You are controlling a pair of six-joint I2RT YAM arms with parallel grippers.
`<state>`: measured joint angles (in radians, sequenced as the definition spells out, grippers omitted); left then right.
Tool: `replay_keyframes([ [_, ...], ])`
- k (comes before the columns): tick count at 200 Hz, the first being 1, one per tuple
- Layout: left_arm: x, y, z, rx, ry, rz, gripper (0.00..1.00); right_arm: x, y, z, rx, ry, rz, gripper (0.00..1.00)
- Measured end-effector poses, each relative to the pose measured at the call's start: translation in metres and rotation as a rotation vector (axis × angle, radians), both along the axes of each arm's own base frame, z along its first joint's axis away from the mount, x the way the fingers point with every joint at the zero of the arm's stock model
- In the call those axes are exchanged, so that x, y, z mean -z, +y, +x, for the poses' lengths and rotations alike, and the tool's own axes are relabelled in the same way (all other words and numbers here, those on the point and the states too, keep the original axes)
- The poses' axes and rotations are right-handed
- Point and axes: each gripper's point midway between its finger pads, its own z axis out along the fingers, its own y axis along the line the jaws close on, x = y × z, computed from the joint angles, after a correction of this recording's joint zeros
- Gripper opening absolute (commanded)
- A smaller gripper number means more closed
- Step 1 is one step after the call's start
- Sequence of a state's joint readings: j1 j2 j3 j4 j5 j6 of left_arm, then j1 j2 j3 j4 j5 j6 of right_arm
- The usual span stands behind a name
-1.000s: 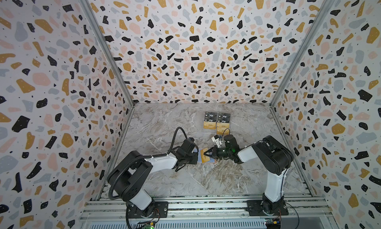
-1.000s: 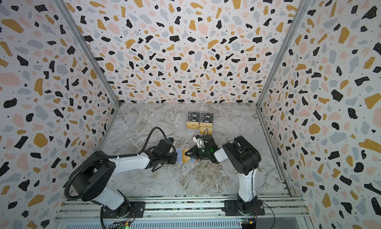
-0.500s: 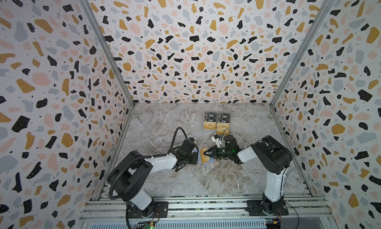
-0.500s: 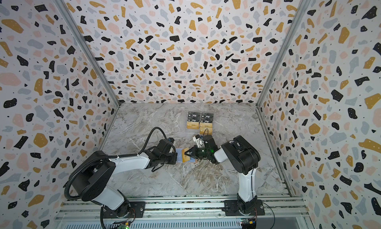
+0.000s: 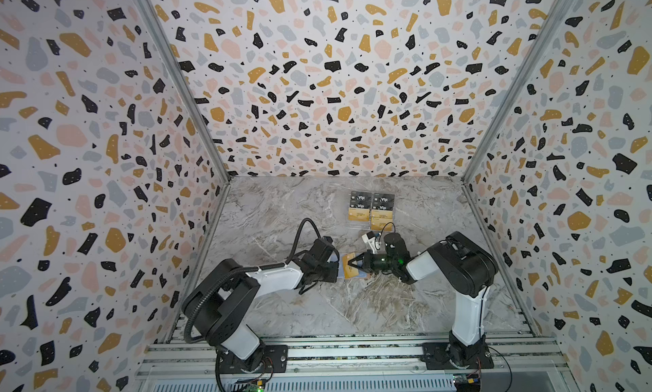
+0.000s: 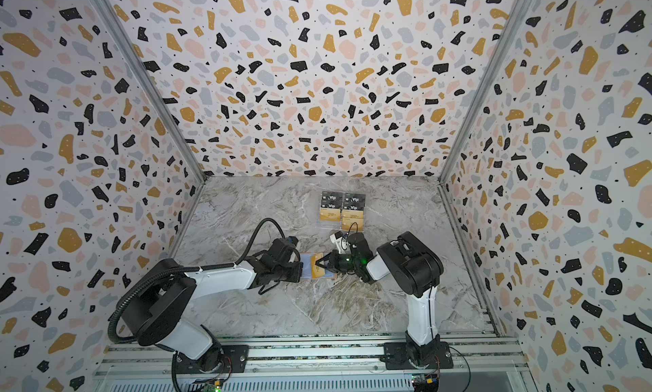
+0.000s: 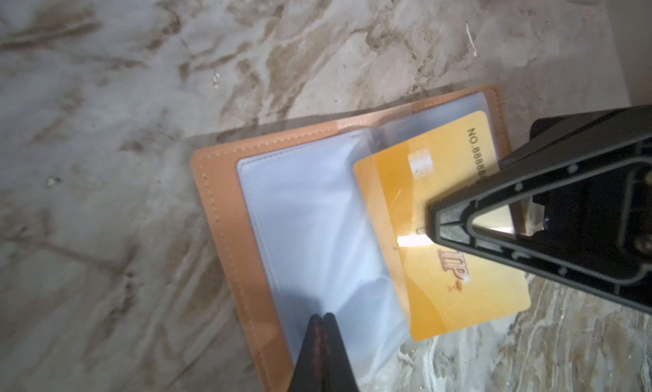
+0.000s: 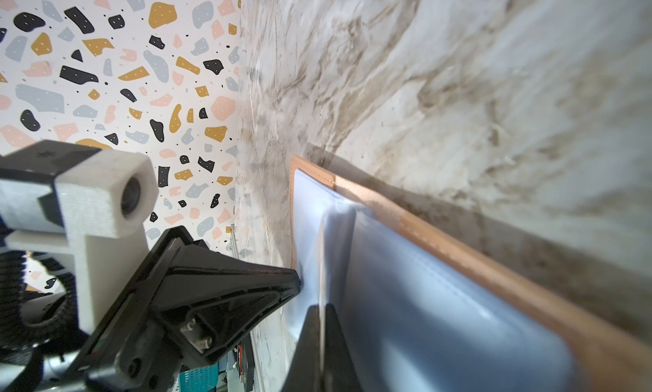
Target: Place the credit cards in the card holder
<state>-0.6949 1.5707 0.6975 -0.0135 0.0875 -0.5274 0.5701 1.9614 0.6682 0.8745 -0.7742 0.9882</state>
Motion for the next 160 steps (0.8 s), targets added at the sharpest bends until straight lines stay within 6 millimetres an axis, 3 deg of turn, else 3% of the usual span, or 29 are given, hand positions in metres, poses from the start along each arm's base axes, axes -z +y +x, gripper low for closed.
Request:
replay_keyframes([
  [160, 0.0001, 0.0025, -0.0014, 0.009, 0.0, 0.016, 0.0, -0.0007, -0.0012, -0.006, 0.04, 0.029, 0.036, 0.0],
])
